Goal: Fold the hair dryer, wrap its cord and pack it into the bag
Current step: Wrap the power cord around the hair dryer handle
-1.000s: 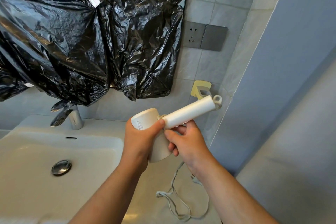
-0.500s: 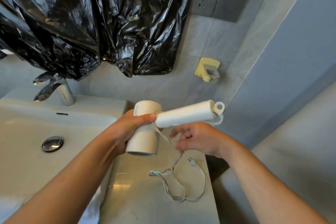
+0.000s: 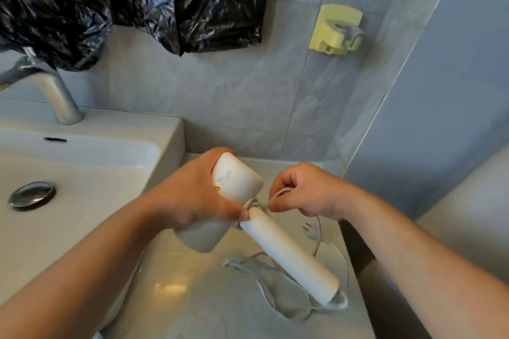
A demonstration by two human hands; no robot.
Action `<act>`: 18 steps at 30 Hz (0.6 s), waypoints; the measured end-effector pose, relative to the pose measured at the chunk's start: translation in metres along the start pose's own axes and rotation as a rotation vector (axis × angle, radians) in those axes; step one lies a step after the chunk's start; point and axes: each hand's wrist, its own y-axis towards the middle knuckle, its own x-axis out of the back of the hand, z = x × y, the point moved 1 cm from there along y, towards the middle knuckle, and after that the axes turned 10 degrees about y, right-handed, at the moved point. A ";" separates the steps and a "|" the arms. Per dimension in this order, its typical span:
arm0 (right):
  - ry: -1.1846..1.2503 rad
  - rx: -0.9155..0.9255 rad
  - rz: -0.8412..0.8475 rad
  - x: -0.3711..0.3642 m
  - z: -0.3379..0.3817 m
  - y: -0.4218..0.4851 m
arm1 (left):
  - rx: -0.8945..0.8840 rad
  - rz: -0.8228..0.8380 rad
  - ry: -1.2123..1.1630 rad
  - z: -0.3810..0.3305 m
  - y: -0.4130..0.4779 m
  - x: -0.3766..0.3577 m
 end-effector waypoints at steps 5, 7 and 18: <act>-0.110 0.093 -0.168 -0.017 -0.021 0.001 | -0.058 -0.103 0.037 0.022 -0.002 -0.025; -0.142 0.131 -0.231 -0.023 -0.028 -0.001 | -0.096 -0.112 0.042 0.028 -0.005 -0.031; -0.249 0.228 -0.565 -0.055 -0.051 -0.048 | -0.197 -0.435 0.229 0.028 -0.068 -0.049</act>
